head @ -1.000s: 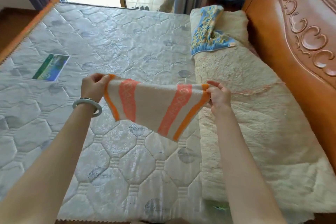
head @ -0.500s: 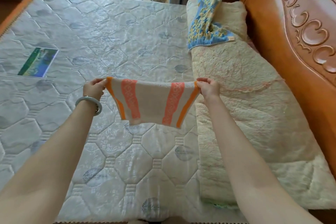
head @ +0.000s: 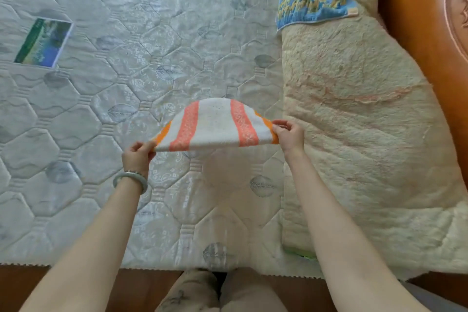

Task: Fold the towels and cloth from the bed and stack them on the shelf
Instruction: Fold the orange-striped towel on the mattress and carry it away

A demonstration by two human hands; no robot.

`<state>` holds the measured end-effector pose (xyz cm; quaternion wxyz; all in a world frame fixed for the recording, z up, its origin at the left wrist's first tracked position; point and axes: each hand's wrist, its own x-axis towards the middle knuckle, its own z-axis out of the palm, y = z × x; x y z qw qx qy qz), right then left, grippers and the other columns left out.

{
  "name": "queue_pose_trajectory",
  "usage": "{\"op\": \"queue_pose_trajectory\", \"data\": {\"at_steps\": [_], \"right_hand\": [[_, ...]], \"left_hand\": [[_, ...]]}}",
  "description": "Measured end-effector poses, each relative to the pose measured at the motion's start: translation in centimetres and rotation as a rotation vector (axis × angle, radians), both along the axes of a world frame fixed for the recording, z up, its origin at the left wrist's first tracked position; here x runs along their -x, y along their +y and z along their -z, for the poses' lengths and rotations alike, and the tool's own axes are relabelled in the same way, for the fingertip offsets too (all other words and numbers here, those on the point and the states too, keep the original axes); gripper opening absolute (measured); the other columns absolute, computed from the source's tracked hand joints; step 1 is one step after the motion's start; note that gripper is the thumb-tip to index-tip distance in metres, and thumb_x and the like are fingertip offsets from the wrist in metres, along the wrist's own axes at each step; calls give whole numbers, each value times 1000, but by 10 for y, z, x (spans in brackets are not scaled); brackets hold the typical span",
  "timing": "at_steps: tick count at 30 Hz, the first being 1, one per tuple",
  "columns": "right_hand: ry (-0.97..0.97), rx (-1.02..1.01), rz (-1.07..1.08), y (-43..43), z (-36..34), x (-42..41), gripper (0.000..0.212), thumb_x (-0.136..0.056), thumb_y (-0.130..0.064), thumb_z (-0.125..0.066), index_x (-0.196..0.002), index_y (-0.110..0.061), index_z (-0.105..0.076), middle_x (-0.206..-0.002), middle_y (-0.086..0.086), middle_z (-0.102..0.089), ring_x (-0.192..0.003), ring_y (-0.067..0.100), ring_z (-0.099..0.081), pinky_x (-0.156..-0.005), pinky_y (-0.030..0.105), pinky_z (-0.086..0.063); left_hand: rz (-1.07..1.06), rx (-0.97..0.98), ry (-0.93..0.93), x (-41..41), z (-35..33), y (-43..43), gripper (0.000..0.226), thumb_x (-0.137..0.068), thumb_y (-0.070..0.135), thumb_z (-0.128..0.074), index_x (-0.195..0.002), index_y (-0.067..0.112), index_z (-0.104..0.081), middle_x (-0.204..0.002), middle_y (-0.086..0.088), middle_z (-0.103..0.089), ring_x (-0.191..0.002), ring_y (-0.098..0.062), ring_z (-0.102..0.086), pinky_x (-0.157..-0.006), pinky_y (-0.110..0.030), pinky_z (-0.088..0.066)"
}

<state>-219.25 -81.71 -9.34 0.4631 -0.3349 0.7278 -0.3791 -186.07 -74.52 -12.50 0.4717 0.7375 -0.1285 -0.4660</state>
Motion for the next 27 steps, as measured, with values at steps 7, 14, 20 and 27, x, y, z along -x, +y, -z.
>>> {"op": "queue_pose_trajectory", "data": {"at_steps": [7,14,20,27], "right_hand": [[210,-397,-156,98,164,-3,20,-75,4,-62,-76,-15,-66,-68,0,-61,-67,15,-58,-55,18,-46],[304,-643,-250,184,255,3,23,-75,4,-56,-77,-17,-66,-65,-3,-61,-79,18,-58,-64,22,-40],[392,-705,-286,187,273,10,19,-76,-4,-58,-80,-18,-70,-87,8,-72,-89,26,-64,-71,27,-42],[353,-425,-279,93,257,-17,20,-85,-5,-55,-95,-13,-71,-96,1,-69,-88,11,-59,-79,23,-44]], "left_hand": [[244,-470,-248,1,132,109,19,-79,12,-71,-64,12,-59,-67,-10,-55,-71,-23,-49,-66,-30,-36],[604,-842,-403,-13,217,174,17,-77,21,-73,-75,8,-63,-81,-14,-64,-81,-30,-59,-71,-35,-44],[848,-944,-478,-21,232,166,12,-79,21,-68,-81,10,-69,-83,-11,-67,-78,-26,-57,-70,-32,-44],[663,-519,-552,-25,237,78,24,-87,13,-58,-109,4,-63,-110,-11,-63,-103,-27,-58,-89,-35,-44]]}}
